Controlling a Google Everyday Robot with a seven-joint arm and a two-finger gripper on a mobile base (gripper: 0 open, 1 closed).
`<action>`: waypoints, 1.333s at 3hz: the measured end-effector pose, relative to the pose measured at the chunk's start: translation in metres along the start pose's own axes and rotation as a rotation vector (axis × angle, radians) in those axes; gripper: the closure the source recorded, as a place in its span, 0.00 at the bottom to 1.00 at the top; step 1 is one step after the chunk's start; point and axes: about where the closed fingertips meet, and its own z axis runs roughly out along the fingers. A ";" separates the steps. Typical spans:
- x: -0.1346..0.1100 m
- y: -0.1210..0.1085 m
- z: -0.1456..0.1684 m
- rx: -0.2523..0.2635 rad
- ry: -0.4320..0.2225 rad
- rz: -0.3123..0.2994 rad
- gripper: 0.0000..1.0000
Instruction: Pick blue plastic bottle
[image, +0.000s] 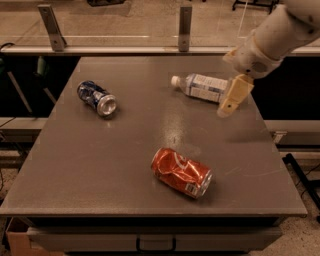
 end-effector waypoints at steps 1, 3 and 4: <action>-0.002 -0.026 0.043 -0.010 -0.021 0.013 0.00; 0.009 -0.056 0.075 -0.029 -0.013 0.080 0.36; -0.003 -0.056 0.059 -0.047 -0.045 0.091 0.58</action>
Offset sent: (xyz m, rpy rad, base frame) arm 0.0947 -0.0019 -0.0775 0.0382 0.0702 -0.0873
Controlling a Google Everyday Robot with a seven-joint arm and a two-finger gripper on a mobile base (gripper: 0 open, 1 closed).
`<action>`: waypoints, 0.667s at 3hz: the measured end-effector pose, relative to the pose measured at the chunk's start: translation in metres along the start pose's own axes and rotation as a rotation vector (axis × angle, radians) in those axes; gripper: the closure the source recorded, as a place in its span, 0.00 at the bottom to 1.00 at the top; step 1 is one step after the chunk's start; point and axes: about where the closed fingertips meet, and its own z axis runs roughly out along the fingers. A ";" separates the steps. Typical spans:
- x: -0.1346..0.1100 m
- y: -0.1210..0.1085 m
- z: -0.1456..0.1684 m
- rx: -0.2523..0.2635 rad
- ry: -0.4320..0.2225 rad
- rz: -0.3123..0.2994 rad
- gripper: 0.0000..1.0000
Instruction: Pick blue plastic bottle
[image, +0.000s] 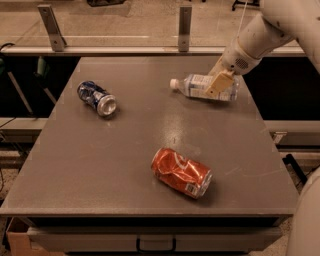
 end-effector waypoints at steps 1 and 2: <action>-0.023 0.032 -0.024 -0.082 -0.087 -0.023 0.81; -0.059 0.086 -0.050 -0.224 -0.238 -0.068 1.00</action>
Offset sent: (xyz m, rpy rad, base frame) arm -0.1627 0.1055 0.1104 0.4889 0.1750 0.4046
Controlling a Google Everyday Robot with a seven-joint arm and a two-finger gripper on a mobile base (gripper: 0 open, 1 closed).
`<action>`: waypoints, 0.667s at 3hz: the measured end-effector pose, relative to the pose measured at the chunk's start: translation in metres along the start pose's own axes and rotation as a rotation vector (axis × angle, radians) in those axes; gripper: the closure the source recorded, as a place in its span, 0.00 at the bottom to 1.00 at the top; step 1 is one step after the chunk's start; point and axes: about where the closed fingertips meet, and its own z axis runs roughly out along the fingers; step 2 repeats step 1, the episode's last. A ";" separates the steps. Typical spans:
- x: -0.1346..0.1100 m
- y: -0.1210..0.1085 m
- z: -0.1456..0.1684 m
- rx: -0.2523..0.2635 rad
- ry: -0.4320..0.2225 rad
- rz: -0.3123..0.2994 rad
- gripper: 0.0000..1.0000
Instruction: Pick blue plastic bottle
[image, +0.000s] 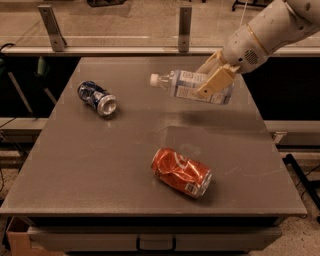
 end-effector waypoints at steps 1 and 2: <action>-0.017 0.007 0.004 -0.032 -0.058 -0.006 1.00; -0.017 0.007 0.004 -0.032 -0.058 -0.006 1.00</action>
Offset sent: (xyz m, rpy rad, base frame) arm 0.0000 0.0000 0.0000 0.0000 0.0000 0.0000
